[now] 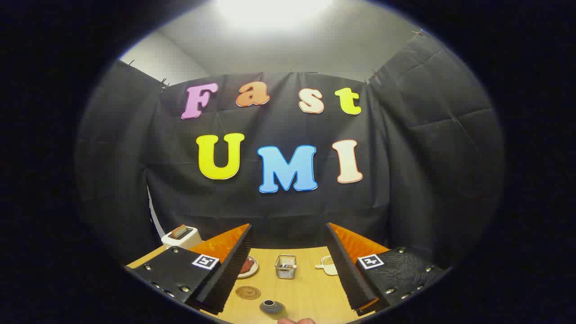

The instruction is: Take the bottle from table, then pour the juice into the cup, finally place the bottle on the coaster

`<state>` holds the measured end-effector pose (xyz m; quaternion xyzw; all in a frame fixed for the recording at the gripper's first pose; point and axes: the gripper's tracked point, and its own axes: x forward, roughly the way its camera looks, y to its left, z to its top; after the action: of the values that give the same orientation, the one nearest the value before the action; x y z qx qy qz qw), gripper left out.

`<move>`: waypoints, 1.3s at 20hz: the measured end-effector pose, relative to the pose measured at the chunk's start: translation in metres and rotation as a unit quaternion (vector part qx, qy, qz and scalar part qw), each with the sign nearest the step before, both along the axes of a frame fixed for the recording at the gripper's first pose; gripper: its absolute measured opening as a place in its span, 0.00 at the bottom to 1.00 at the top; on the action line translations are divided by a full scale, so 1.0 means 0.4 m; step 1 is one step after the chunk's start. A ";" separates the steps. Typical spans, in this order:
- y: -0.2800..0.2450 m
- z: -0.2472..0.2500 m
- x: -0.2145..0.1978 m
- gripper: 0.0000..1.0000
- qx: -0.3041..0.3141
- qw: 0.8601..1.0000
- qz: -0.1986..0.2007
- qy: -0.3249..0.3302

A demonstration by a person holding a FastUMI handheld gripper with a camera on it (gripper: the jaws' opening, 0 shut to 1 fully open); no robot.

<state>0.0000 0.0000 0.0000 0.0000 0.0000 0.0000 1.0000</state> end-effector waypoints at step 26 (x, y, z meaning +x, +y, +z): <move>0.041 -0.165 -0.032 0.97 -0.002 1.000 0.008 -0.017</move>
<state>-0.0127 0.0164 -0.0659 -0.0023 -0.0166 0.0077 0.9998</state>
